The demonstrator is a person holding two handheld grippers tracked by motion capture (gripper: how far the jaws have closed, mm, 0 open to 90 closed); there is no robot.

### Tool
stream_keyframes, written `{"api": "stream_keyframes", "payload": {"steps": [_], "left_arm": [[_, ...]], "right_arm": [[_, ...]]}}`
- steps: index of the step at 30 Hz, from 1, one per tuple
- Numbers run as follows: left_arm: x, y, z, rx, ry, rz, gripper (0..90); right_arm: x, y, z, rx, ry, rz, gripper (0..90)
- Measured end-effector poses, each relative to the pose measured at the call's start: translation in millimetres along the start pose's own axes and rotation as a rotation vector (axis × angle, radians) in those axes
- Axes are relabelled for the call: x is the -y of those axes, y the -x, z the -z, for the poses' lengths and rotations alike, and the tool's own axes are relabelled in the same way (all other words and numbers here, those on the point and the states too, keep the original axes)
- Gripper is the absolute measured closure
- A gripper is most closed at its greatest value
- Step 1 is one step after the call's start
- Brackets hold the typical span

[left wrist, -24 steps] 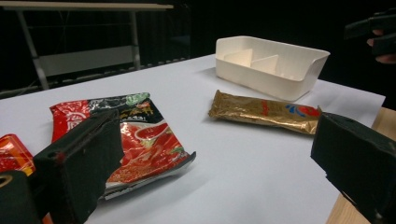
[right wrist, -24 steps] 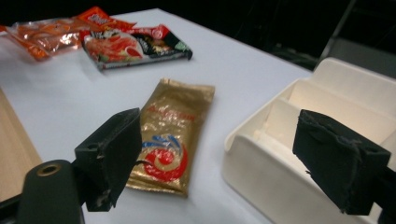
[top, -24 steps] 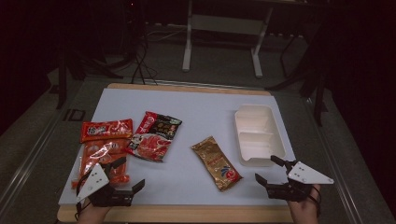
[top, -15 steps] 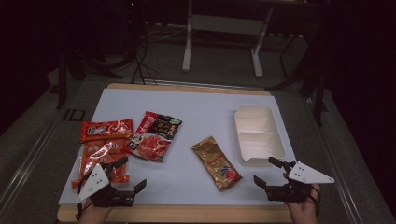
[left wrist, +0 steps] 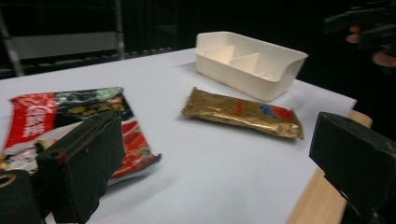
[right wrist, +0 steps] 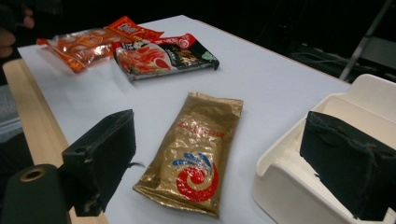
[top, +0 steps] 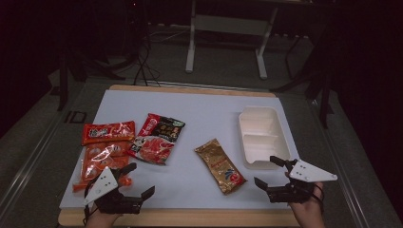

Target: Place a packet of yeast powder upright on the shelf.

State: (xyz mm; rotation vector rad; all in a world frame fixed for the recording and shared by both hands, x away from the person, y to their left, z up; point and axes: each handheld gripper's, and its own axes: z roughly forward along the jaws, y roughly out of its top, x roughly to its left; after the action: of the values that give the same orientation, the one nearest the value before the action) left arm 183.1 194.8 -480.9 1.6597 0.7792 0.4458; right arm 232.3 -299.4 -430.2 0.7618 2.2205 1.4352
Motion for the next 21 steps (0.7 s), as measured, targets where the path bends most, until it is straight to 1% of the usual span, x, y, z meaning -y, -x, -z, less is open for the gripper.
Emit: {"api": "stream_keyframes", "payload": {"steps": [1,2,3,5,7,8,9,10,14,16,18,19,20,21], "left_arm": [[0.3,0.2,-0.1,0.012,-0.002,0.002,3.8],[0.5,1.2,-0.7,-0.001,-0.006,-0.006,3.8],[0.7,1.5,-0.5,0.005,-0.004,-0.009,3.8],[0.5,2.4,-0.2,0.004,0.001,-0.016,3.8],[0.5,2.9,0.0,0.004,0.004,-0.018,3.8],[0.3,2.9,-0.2,0.009,-0.008,-0.020,3.9],[0.5,3.2,-0.3,0.014,-0.011,-0.023,3.9],[0.9,3.7,-0.6,0.013,-0.012,-0.026,3.9],[1.9,4.8,-1.6,0.019,-0.018,-0.029,3.9],[2.2,4.9,-1.6,0.021,-0.013,-0.030,4.0],[2.7,4.4,-1.7,0.025,-0.014,-0.029,3.9],[2.9,4.1,-1.4,0.033,-0.010,-0.027,3.9],[2.9,4.1,-1.4,0.033,-0.010,-0.027,4.0],[2.9,4.7,-1.4,0.026,-0.013,-0.031,3.9]], "right_arm": [[0.0,0.0,0.0,0.000,0.000,0.000,10.4],[-3.7,3.1,-1.4,-0.003,0.004,-0.013,10.4],[-5.0,4.4,-2.4,-0.012,0.002,-0.015,10.4],[-8.6,6.3,-5.8,-0.009,-0.011,-0.011,10.4],[-12.5,8.1,-10.5,-0.021,-0.025,-0.006,10.5],[-14.4,9.0,-12.9,-0.023,-0.026,-0.001,10.4],[-17.1,10.3,-16.4,-0.037,-0.029,-0.003,10.5],[-18.7,10.9,-18.6,-0.040,-0.034,-0.002,10.6],[-27.3,14.4,-32.2,-0.055,-0.052,0.004,10.7],[-32.1,15.7,-40.7,-0.069,-0.066,0.021,11.9],[-36.0,17.0,-47.4,-0.090,-0.074,0.027,11.9],[-38.0,17.6,-51.4,-0.091,-0.079,0.031,11.9],[-38.0,17.6,-51.4,-0.091,-0.079,0.031,11.9],[-42.2,19.7,-60.9,-0.113,-0.093,0.039,12.7]]}}
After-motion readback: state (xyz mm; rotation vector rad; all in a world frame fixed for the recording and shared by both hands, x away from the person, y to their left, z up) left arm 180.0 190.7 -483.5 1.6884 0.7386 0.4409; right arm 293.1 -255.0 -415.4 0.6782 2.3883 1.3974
